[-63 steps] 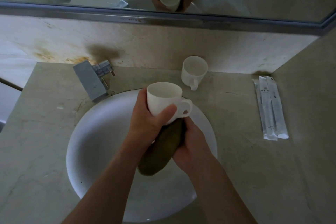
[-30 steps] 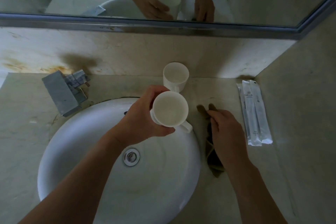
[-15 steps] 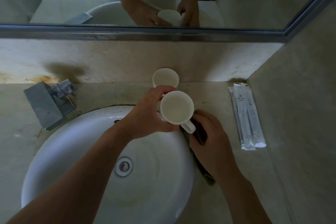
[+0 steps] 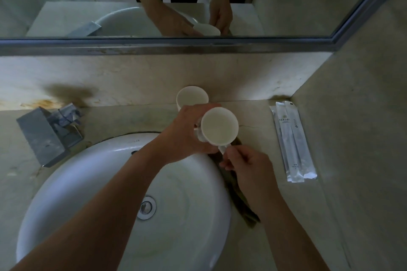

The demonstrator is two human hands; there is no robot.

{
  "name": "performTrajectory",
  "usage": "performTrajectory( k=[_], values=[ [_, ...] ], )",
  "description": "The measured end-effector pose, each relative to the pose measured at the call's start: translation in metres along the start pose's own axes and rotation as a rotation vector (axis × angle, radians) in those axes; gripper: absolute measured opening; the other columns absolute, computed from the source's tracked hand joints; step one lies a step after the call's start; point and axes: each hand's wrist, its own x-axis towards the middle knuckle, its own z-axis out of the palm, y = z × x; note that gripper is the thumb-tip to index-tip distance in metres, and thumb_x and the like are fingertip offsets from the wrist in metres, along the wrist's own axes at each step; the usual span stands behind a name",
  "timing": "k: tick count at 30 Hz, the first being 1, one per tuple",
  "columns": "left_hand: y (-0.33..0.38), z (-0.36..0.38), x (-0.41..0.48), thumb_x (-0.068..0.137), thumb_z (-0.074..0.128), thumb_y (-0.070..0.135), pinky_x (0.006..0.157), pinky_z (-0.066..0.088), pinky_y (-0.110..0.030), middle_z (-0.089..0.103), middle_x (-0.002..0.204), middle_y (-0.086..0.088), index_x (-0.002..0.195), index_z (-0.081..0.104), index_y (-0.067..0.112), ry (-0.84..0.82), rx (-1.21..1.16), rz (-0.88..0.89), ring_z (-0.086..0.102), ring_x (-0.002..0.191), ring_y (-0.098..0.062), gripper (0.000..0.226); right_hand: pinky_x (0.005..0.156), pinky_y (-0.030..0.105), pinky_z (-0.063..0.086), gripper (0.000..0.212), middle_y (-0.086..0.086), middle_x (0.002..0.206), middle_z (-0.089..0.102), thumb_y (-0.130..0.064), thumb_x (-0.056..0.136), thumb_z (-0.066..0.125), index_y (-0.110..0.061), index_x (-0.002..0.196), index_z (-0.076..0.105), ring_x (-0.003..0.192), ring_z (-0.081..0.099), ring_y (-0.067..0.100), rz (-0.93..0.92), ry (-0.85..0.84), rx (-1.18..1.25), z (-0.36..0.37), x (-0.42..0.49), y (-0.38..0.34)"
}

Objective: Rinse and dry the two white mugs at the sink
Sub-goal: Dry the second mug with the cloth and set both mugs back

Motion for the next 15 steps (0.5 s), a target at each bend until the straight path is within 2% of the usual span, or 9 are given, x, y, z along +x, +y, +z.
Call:
performTrajectory(
  k=[2,4,6,8,9,11,13,15],
  values=[
    [-0.005,-0.001,0.004,0.066,0.099,0.024,0.101,0.054,-0.025,0.056,0.139,0.014,0.142,0.053,0.032,0.073,-0.001,-0.030,0.056,0.126,-0.002,0.089,0.074,0.025,0.055,0.026,-0.007,0.079,0.081,-0.034,0.105,0.060,-0.029,0.086,0.076,0.075,0.074,0.002,0.009,0.032,0.062,-0.001,0.010,-0.009],
    [-0.010,-0.001,0.003,0.070,0.097,0.024,0.095,0.055,-0.023,0.059,0.140,0.004,0.144,0.055,0.025,0.176,0.020,-0.082,0.060,0.123,-0.010,0.086,0.076,0.025,0.054,0.026,-0.003,0.079,0.082,-0.032,0.106,0.061,-0.027,0.085,0.076,0.076,0.076,0.006,0.024,0.068,0.125,-0.002,0.021,-0.016],
    [-0.011,0.000,-0.002,0.081,0.088,0.022,0.079,0.052,-0.013,0.070,0.116,0.006,0.128,0.065,0.022,0.356,0.018,-0.201,0.067,0.103,-0.007,0.052,0.085,0.032,0.059,0.026,-0.002,0.078,0.082,-0.031,0.105,0.062,-0.027,0.084,0.077,0.080,0.078,0.012,0.041,0.105,0.151,0.000,0.034,-0.015],
    [-0.008,0.004,-0.005,0.095,0.073,0.024,0.068,0.050,-0.018,0.073,0.092,0.007,0.108,0.068,0.022,0.512,-0.016,-0.374,0.069,0.085,-0.009,0.014,0.092,0.038,0.061,0.028,-0.002,0.077,0.082,-0.031,0.106,0.061,-0.023,0.086,0.078,0.082,0.078,0.014,0.074,0.122,0.143,0.003,0.048,-0.013],
    [-0.008,0.007,-0.006,0.100,0.067,0.028,0.066,0.050,-0.023,0.073,0.085,0.006,0.104,0.067,0.021,0.546,-0.043,-0.457,0.069,0.079,-0.011,0.008,0.094,0.040,0.061,0.028,-0.002,0.078,0.081,-0.031,0.106,0.061,-0.021,0.087,0.078,0.083,0.078,0.014,0.096,0.124,0.138,0.006,0.054,-0.012],
    [-0.012,0.016,-0.005,0.103,0.061,0.038,0.066,0.053,-0.031,0.075,0.077,0.002,0.102,0.070,0.018,0.509,-0.111,-0.570,0.068,0.070,-0.013,0.022,0.096,0.042,0.061,0.026,0.000,0.082,0.081,-0.030,0.107,0.061,-0.022,0.088,0.077,0.085,0.078,0.016,0.138,0.128,0.142,0.012,0.062,-0.012],
    [-0.016,0.024,-0.002,0.103,0.059,0.044,0.071,0.056,-0.037,0.076,0.072,-0.001,0.099,0.074,0.017,0.435,-0.171,-0.612,0.065,0.063,-0.012,0.031,0.095,0.040,0.062,0.024,0.001,0.086,0.080,-0.029,0.107,0.061,-0.022,0.089,0.076,0.085,0.077,0.016,0.165,0.131,0.154,0.018,0.068,-0.013],
    [-0.018,0.032,0.001,0.103,0.060,0.044,0.070,0.056,-0.035,0.076,0.070,-0.001,0.098,0.078,0.016,0.414,-0.186,-0.615,0.063,0.059,-0.011,0.034,0.092,0.036,0.062,0.024,0.002,0.088,0.080,-0.028,0.107,0.061,-0.015,0.097,0.078,0.084,0.077,0.013,0.172,0.142,0.163,0.022,0.073,-0.015]
  ],
)
